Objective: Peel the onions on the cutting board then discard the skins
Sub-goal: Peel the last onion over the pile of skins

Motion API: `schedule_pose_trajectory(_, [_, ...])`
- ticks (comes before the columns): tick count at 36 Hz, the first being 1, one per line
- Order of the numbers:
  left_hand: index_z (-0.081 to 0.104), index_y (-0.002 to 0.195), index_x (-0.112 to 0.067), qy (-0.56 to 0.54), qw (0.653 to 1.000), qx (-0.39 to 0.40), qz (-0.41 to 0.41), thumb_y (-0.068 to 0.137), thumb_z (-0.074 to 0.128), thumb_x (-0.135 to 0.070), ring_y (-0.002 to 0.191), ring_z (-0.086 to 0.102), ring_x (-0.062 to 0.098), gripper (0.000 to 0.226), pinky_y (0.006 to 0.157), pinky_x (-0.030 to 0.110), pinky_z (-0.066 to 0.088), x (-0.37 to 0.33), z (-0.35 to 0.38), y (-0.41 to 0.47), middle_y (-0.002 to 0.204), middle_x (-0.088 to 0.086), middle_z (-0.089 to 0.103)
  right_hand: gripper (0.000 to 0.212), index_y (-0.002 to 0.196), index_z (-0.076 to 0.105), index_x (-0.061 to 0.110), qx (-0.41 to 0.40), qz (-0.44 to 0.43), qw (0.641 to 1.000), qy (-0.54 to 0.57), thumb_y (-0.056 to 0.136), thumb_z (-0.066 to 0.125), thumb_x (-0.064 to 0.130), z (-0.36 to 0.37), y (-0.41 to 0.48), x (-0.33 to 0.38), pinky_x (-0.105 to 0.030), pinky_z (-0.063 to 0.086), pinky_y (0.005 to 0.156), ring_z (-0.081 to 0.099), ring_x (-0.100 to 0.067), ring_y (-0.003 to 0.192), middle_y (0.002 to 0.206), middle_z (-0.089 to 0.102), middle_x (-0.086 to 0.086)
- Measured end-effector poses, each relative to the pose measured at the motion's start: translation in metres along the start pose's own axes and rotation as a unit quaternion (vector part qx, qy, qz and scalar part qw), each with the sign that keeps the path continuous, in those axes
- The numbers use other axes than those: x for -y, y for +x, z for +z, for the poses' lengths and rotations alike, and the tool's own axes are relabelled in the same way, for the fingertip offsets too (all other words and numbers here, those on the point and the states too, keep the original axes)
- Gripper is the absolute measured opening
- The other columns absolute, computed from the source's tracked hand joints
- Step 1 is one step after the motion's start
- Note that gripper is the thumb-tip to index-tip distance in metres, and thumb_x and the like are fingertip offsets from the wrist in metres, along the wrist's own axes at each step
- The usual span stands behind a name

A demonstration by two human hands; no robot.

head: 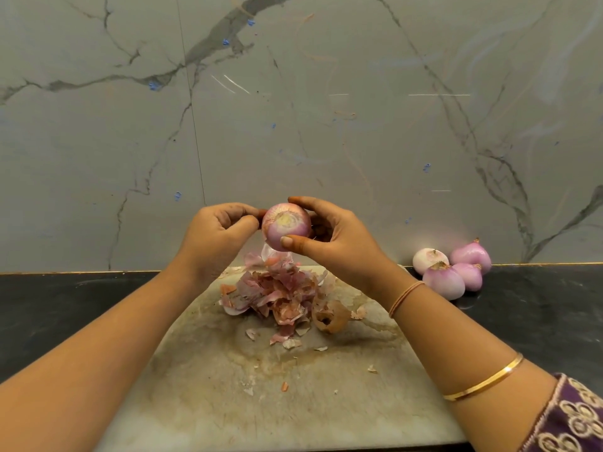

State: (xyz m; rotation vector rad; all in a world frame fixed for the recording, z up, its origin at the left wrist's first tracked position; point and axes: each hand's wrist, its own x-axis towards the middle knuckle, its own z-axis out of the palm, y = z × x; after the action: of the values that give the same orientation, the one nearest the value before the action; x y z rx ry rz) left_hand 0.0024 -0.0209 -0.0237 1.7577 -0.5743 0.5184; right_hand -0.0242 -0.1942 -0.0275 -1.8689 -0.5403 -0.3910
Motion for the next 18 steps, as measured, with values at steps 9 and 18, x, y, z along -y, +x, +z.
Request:
schedule_pose_trajectory(9, [0.066, 0.084, -0.024, -0.002, 0.999, 0.032, 0.008, 0.087, 0.061, 0.001, 0.070, 0.066, -0.005, 0.026, 0.063, 0.007, 0.047, 0.0006, 0.0030, -0.0015, 0.066, -0.021, 0.069, 0.061, 0.135, 0.050, 0.016, -0.008, -0.001, 1.000, -0.001, 0.080, 0.077, 0.014, -0.0023, 0.0005, -0.0008, -0.033, 0.057, 0.088, 0.062, -0.021, 0.105, 0.121, 0.059, -0.005])
schedule_pose_trajectory(18, [0.068, 0.084, -0.027, 0.005, 0.999, -0.030, 0.014, 0.090, 0.061, -0.013, 0.085, 0.066, 0.001, 0.017, 0.078, 0.017, 0.051, 0.0002, 0.0059, -0.0031, 0.082, -0.014, 0.072, 0.051, 0.123, 0.048, 0.026, -0.018, -0.002, 1.000, 0.005, 0.081, 0.076, 0.017, -0.0018, 0.0005, -0.0016, -0.029, 0.058, 0.085, 0.063, -0.018, 0.100, 0.113, 0.058, 0.000])
